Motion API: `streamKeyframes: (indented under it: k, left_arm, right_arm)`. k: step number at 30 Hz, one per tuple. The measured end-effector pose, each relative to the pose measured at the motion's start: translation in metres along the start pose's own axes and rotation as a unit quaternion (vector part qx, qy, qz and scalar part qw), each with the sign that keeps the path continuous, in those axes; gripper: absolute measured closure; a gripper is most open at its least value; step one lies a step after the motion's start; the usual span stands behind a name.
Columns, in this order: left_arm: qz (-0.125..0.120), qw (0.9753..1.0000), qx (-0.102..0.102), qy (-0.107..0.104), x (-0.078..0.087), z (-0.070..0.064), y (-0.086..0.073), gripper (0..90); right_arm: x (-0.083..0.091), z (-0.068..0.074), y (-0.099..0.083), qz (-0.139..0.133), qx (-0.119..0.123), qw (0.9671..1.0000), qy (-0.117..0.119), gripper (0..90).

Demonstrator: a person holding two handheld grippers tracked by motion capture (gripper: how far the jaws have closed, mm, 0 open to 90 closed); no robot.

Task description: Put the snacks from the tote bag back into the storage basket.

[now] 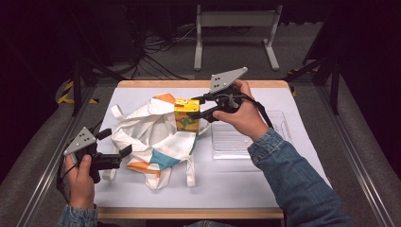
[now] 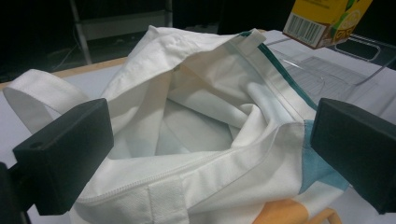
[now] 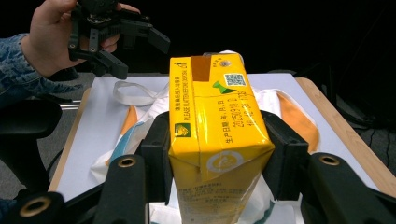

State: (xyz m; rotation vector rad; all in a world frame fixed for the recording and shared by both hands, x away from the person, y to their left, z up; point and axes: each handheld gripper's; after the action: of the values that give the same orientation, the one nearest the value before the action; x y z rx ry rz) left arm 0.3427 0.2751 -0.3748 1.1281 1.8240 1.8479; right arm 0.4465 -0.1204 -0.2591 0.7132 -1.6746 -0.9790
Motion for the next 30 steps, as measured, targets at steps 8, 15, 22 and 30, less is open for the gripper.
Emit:
streamKeyframes:
  k: [8, 15, 22, 30]
  left_arm:
    - [-0.01, 0.9999, -0.004, 0.008, 0.002, 0.0, 0.0, 0.3]
    - [-0.011, 0.9999, -0.011, -0.001, 0.002, -0.001, -0.001, 0.3]
    - [-0.011, 0.9998, -0.016, -0.005, 0.001, -0.001, -0.001, 0.2]
    - [-0.003, 0.9997, -0.024, -0.007, -0.001, -0.002, -0.001, 0.2]
  right_arm:
    - [0.025, -0.005, -0.009, -0.008, -0.005, 0.9998, -0.016, 51.6]
    - [0.044, -0.01, -0.016, -0.01, -0.009, 0.9995, -0.03, 51.5]
    - [0.061, -0.015, -0.026, -0.012, -0.014, 0.9991, -0.038, 51.5]
    - [0.076, -0.022, -0.039, -0.017, -0.018, 0.9989, -0.039, 51.5]
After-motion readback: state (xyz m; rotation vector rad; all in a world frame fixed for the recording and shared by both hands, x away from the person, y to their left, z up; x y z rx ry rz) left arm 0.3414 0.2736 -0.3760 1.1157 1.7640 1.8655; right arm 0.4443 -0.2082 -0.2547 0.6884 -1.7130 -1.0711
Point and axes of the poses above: each handheld gripper's, and its own axes: x roughly backward along the jaws, y roughly out of its top, z roughly to its left, and after that the axes turned 6 degrees about -y, right-handed
